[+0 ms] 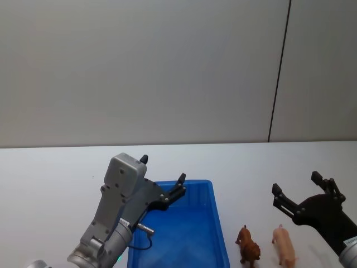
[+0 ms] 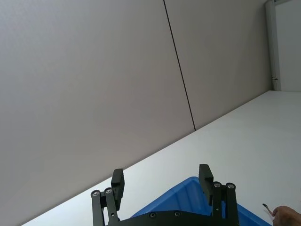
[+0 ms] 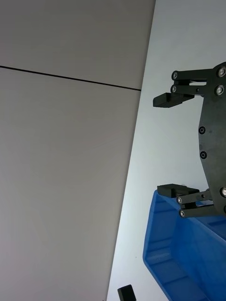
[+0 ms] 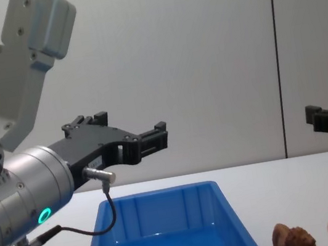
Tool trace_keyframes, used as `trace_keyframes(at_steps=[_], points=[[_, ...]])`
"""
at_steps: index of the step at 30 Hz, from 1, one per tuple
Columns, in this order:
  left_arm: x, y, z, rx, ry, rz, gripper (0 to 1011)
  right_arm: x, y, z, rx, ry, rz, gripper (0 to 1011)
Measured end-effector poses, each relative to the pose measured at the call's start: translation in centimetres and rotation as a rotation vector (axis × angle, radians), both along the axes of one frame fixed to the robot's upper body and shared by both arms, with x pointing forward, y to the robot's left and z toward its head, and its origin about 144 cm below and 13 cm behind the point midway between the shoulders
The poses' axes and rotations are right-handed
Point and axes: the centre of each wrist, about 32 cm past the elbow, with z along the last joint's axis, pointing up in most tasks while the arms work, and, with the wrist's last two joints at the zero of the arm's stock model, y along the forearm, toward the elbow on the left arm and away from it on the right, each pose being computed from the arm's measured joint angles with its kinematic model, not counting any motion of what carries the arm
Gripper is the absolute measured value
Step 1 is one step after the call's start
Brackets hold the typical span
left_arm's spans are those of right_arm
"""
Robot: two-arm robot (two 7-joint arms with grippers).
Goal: Pick up the two dolls from the table and place them into the box.
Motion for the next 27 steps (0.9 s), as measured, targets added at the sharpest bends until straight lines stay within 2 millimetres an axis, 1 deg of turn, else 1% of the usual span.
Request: trace_keyframes(at_steps=[27], points=[[0.0, 0.0, 0.0, 0.0, 0.0, 0.0, 1001, 0.02, -0.05, -0.03, -0.001, 0.001, 0.0, 1001]])
